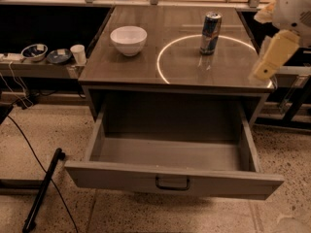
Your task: Place redbull can into top drawer
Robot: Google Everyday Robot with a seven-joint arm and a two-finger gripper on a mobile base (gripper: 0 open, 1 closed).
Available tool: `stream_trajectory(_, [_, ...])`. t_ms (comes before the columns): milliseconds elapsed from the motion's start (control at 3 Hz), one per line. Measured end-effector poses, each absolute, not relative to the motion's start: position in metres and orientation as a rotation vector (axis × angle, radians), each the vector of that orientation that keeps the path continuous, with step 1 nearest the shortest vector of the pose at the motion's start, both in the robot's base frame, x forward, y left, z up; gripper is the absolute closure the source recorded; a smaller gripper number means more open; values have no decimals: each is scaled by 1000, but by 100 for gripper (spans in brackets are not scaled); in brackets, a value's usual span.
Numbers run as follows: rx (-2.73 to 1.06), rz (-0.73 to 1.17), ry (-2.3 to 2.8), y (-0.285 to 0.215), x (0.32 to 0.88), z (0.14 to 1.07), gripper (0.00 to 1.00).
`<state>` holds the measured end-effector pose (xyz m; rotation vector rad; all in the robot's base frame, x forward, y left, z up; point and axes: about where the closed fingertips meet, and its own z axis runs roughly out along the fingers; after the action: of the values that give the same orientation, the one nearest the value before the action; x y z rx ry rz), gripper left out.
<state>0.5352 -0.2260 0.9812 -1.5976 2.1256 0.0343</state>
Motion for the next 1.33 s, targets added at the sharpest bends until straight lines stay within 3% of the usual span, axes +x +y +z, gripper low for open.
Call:
stream_trajectory(667, [-1224, 96, 2032, -258, 666, 999, 0])
stream_trajectory(1000, [-1040, 51, 1943, -286, 695, 1028, 0])
stream_trajectory(1333, [-908, 133, 1871, -280, 723, 1028, 0])
